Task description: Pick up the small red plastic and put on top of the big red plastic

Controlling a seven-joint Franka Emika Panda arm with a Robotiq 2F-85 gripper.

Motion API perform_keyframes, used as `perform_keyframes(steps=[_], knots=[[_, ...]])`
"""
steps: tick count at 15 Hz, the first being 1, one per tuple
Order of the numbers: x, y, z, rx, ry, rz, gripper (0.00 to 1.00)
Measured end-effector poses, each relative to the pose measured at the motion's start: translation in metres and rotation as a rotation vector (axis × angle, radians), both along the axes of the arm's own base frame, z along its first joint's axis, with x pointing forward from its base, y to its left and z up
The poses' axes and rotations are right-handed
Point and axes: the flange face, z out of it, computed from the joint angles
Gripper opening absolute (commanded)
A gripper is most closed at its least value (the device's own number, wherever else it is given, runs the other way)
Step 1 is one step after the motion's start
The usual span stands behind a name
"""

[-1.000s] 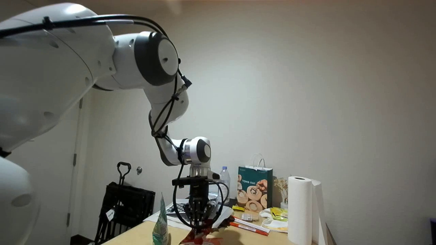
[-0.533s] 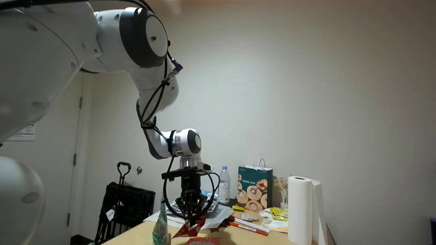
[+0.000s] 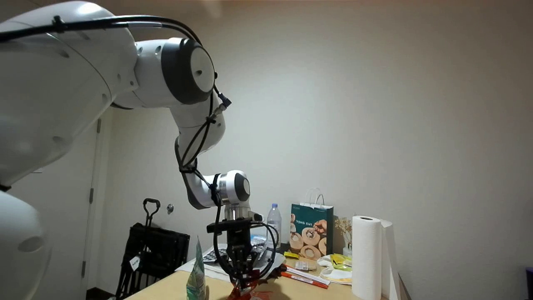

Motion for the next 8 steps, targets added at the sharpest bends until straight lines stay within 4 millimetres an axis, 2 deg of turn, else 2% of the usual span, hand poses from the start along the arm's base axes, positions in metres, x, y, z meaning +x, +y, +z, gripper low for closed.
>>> perform_keyframes(steps=[5, 8], knots=[[0.017, 0.015, -0.012, 0.132, -0.071, 0.11, 0.02], [0.019, 0.022, -0.01, 0.225, -0.096, 0.073, 0.02]])
